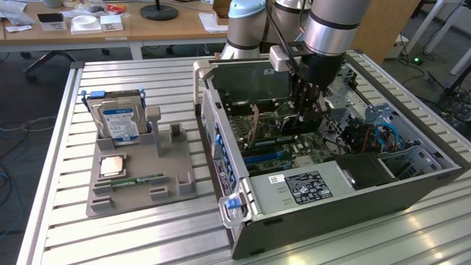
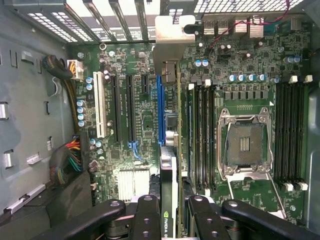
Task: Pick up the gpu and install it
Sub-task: 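Insert the gpu into the slot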
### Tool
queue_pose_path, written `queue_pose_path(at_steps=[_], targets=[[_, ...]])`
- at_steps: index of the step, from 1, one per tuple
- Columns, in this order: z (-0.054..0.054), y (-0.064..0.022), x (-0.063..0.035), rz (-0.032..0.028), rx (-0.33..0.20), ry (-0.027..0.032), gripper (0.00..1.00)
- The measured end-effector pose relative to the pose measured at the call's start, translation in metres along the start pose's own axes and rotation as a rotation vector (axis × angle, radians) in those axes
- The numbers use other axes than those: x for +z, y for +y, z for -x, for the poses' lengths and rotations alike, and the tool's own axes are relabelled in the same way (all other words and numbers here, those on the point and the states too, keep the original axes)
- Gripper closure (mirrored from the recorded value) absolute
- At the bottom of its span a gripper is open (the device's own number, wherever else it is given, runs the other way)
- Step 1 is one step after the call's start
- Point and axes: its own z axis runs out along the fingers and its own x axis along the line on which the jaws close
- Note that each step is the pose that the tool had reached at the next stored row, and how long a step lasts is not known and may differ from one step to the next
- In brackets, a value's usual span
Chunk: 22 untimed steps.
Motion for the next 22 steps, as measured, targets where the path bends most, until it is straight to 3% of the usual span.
queue_pose_path(at_steps=[22], targets=[[-0.0003,0.0041,0.0001,0.0001,0.000,0.0001,0.74]])
